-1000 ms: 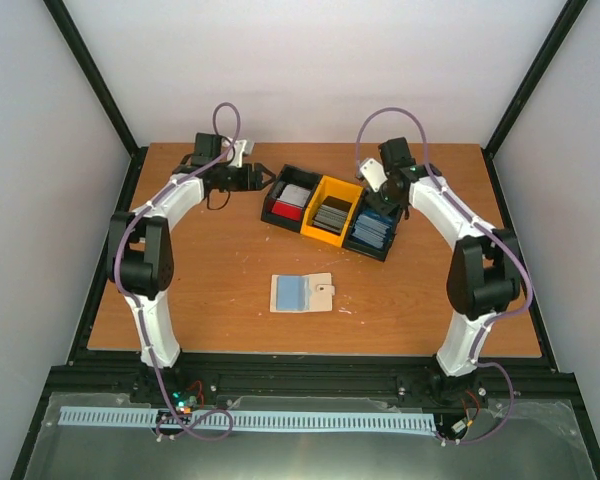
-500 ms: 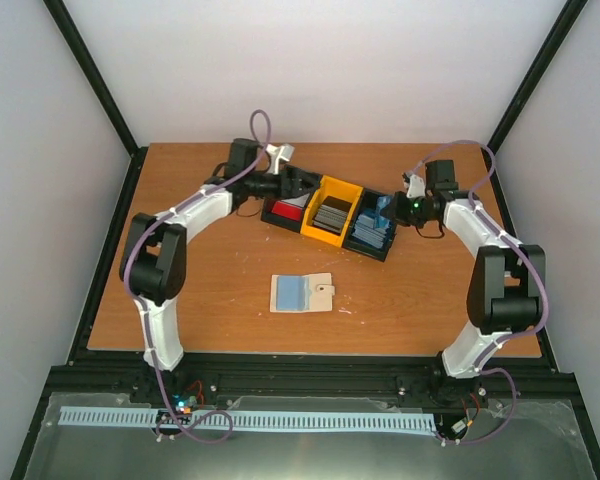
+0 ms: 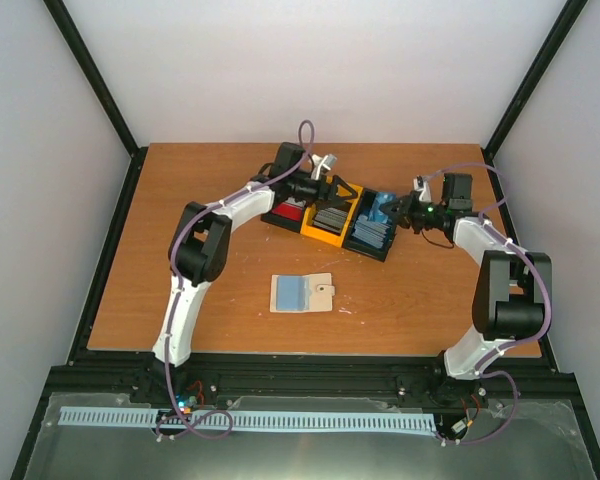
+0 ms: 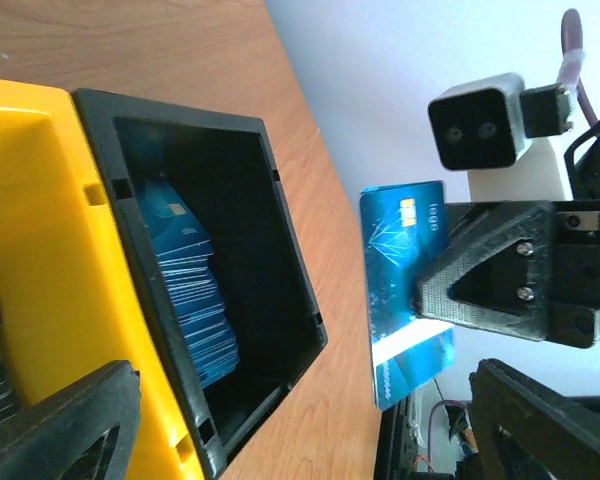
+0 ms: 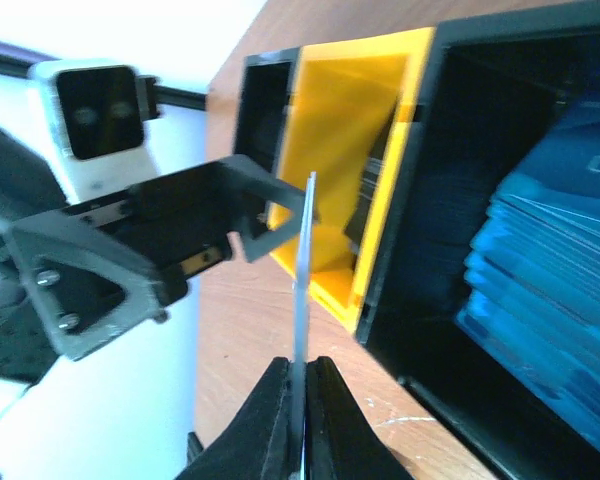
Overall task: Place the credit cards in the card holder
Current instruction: Pick up the credit card from the storage box.
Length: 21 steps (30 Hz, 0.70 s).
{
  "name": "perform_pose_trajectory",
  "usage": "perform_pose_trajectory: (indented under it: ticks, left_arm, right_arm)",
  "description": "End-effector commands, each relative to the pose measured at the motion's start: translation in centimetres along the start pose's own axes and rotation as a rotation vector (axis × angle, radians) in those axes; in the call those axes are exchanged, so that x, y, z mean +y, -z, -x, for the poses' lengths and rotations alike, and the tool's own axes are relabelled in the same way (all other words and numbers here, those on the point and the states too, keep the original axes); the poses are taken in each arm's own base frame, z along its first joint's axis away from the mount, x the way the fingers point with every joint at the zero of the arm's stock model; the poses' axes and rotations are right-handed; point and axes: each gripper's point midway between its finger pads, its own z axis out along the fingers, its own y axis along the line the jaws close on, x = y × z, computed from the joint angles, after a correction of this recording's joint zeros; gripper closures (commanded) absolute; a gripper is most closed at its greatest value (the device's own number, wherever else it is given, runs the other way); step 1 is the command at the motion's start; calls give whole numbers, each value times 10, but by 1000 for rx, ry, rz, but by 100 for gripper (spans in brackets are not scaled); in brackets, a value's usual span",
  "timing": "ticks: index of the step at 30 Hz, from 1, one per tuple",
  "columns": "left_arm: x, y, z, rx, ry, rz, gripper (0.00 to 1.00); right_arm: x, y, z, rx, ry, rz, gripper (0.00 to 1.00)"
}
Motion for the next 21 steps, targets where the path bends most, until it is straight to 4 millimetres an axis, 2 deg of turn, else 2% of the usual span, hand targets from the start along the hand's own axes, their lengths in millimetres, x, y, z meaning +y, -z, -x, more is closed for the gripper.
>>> perform_pose_trajectory:
  ticks: [1, 5, 10, 18, 21]
  left_arm:
    - [-28, -16, -3, 70, 13, -105, 12]
    - [-41, -26, -5, 115, 25, -186, 22]
    - [-59, -26, -11, 159, 28, -291, 38]
    - [-71, -25, -16, 192, 46, -353, 50]
    - [-67, -30, -19, 210, 69, -351, 56]
  right_arm:
    - [39, 9, 3, 9, 79, 156, 94]
    - [44, 7, 0, 42, 97, 195, 93]
    - [46, 6, 1, 47, 116, 209, 93]
    - [41, 0, 10, 39, 111, 198, 95]
    - [41, -2, 13, 38, 114, 199, 95]
